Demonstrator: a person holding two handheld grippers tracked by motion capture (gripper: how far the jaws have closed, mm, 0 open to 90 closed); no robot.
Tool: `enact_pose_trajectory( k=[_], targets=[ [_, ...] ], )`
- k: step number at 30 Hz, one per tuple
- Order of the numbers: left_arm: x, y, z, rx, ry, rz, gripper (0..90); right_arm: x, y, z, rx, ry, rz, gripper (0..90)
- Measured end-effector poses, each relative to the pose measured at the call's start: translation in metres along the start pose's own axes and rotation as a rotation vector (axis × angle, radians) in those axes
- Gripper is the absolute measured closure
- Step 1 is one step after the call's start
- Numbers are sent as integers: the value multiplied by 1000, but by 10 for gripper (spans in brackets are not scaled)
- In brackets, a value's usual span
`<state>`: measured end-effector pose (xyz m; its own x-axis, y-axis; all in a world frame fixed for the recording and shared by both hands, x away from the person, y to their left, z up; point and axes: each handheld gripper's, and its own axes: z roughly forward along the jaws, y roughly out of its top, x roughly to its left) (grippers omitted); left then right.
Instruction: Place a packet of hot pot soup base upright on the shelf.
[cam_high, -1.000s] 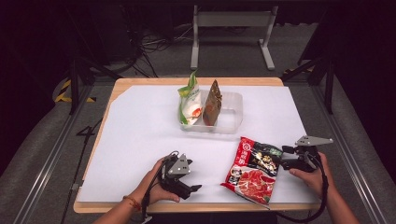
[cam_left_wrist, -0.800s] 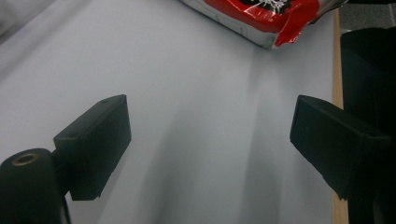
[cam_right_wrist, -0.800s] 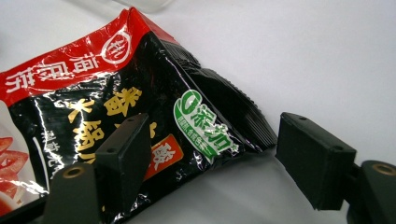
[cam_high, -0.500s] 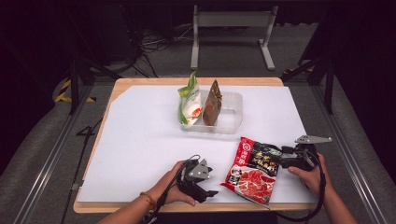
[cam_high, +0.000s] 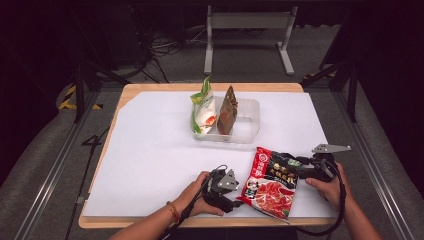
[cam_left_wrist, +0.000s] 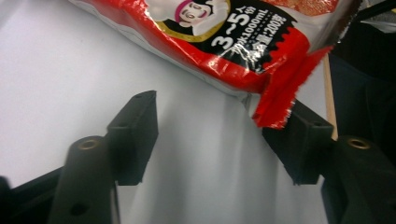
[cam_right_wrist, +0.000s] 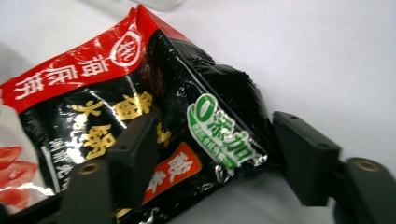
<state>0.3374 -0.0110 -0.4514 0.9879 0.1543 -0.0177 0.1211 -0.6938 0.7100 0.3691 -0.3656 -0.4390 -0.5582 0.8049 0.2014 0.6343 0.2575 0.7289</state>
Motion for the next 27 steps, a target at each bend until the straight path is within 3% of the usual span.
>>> enact_pose_trajectory(
  k=[5,8,10,11,12,13,17,27],
  targets=[
    [-1,1,0,2,3,12,463,-1,0,0,-6,19,15,423],
    [-2,1,-1,2,-16,37,558,-5,-2,-2,-23,49,55,521],
    [-2,1,-1,-1,-20,33,574,-7,-2,-2,-27,60,67,556],
    [-3,1,-1,0,-30,43,606,-7,-2,-2,-24,67,78,571],
    [-3,2,-1,4,-33,53,717,-5,-1,-2,-20,53,58,589],
    [-4,1,-2,4,-40,62,763,-4,0,-1,-24,49,55,599],
    [-4,1,-2,6,-41,66,846,-6,0,0,-42,56,80,659],
    [-2,0,-4,14,-46,80,900,-4,1,-1,-84,44,75,738]
  ],
)
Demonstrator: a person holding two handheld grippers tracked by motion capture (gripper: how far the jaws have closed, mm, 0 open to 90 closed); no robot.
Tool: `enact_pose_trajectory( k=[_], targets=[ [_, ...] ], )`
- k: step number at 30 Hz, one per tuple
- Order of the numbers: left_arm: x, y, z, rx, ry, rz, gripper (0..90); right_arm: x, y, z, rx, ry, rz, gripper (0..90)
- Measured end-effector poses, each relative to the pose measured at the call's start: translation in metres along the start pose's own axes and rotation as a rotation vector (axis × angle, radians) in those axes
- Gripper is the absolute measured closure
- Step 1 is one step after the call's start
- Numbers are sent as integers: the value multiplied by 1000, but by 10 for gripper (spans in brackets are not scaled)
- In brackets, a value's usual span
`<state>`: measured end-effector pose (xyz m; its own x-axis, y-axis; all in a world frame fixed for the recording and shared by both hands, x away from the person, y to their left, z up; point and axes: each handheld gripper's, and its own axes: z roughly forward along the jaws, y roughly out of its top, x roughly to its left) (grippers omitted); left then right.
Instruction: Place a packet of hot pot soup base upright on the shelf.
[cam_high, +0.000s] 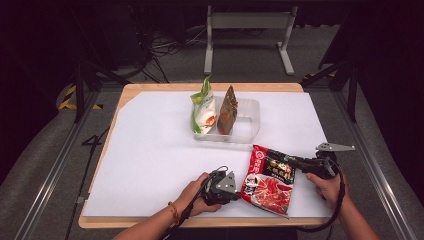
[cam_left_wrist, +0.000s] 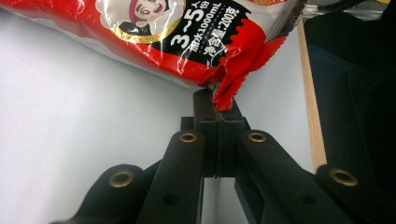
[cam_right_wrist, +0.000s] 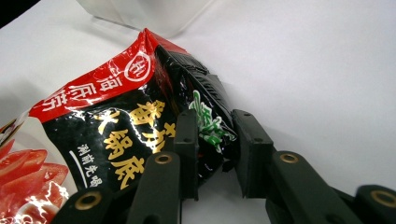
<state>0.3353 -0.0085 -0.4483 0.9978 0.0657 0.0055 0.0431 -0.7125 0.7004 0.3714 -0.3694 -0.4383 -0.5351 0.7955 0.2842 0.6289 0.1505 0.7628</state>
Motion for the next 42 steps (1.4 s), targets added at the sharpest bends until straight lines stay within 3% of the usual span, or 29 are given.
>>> enact_pose_trajectory(
  k=[4,14,25,30,38,42],
  targets=[
    [1,-1,-2,7,1,-3,900,5,2,-1,-17,-17,-21,752],
    [9,-8,-7,-2,19,-34,900,13,8,-7,-81,-6,-62,765],
    [12,-8,-9,6,40,-30,900,35,21,-20,-182,-15,-182,807],
    [15,-10,-10,2,53,-44,899,41,26,-22,-213,-12,-210,815],
    [22,-17,-11,-41,18,-97,864,53,30,-26,-254,-42,-257,823],
    [23,-19,-12,-50,1,-99,786,59,30,-28,-274,-58,-281,826]
  ],
)
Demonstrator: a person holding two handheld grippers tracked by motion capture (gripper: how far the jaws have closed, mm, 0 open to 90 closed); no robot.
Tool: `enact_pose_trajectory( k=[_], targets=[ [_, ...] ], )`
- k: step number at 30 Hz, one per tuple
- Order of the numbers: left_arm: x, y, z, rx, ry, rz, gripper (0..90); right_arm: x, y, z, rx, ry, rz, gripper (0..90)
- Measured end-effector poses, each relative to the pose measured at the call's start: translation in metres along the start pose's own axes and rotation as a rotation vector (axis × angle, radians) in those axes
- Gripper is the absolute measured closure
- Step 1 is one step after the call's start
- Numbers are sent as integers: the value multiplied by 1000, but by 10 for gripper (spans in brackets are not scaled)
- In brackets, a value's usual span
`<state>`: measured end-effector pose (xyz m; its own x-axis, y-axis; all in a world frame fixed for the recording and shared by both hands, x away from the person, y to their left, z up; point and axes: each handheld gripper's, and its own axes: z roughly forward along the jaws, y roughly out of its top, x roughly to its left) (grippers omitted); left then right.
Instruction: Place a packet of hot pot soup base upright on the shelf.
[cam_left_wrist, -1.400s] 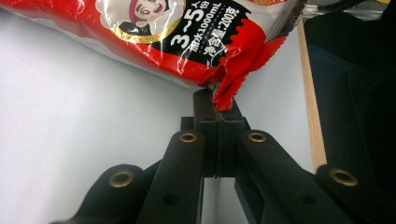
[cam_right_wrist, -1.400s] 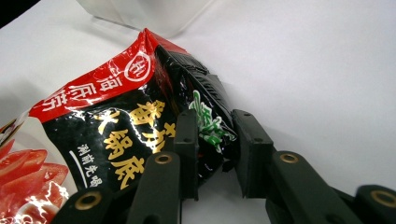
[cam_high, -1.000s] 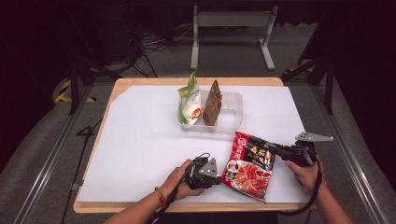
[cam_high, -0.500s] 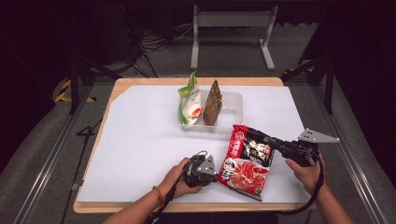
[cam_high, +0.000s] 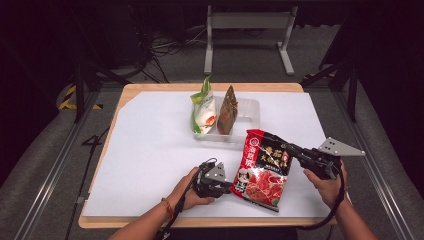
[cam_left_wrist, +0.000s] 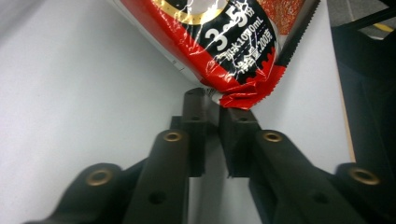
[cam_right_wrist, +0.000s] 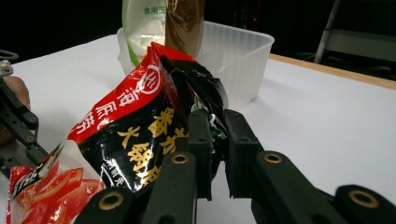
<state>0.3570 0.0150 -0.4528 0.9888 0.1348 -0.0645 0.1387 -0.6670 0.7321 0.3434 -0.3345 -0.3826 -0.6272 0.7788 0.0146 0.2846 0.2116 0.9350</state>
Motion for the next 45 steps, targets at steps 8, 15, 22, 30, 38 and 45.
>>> enact_pose_trajectory(
  k=[8,15,22,30,38,45],
  targets=[
    [-3,1,0,5,-2,21,709,3,1,-1,-13,-15,-19,830],
    [-5,2,1,13,17,15,723,5,2,-2,-28,-13,-25,832],
    [-4,1,1,7,15,16,722,9,6,-5,-50,-19,-48,836],
    [-5,1,1,11,19,11,723,15,11,-9,-81,-17,-79,838],
    [-3,1,1,-12,1,-15,612,24,16,-10,-95,-30,-141,843],
    [1,9,-1,-40,32,-69,326,26,17,-11,-106,-22,-146,843]
  ],
)
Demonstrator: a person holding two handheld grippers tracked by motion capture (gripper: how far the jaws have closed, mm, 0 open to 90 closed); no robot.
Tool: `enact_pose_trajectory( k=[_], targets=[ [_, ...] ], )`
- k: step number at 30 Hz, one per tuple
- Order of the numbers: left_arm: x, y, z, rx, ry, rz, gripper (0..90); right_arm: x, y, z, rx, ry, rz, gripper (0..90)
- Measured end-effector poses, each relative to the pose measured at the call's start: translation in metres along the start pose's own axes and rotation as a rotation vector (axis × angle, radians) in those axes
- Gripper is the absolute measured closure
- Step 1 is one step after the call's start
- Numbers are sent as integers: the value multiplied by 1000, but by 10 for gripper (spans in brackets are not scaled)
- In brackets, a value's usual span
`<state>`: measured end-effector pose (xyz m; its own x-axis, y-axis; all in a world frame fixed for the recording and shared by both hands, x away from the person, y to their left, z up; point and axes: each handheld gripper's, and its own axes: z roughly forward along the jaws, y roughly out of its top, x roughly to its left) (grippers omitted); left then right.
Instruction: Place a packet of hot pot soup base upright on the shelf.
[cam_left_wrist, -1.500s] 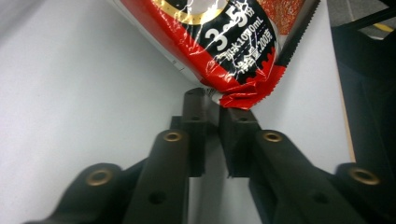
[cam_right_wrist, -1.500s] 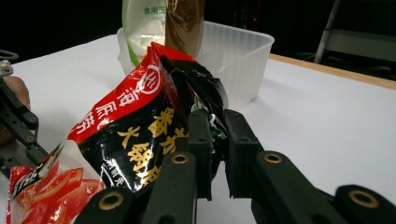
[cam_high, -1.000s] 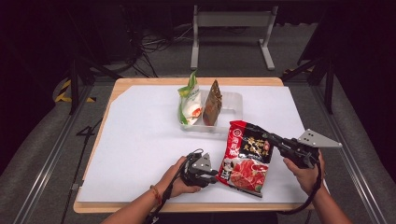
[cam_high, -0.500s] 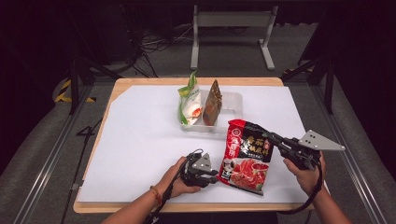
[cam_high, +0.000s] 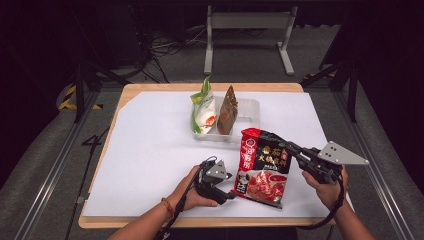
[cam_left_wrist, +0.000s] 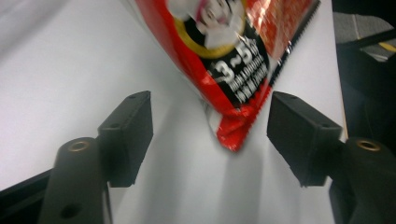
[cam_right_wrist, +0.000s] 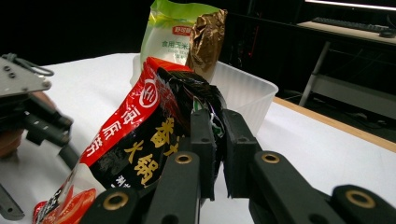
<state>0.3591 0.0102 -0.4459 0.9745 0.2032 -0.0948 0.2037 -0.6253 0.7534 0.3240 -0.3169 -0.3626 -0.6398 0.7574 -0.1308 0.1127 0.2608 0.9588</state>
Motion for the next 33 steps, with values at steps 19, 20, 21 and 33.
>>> enact_pose_trajectory(
  k=[19,20,21,33],
  targets=[
    [22,41,11,-105,-27,-43,204,4,3,-1,-35,41,-36,839],
    [22,42,13,-109,-29,-44,201,4,3,-1,-38,46,-36,839],
    [22,43,15,-108,-33,-45,202,4,3,-1,-37,45,-38,840],
    [20,42,23,-122,-78,-44,250,4,3,0,-42,51,-34,838]
  ],
)
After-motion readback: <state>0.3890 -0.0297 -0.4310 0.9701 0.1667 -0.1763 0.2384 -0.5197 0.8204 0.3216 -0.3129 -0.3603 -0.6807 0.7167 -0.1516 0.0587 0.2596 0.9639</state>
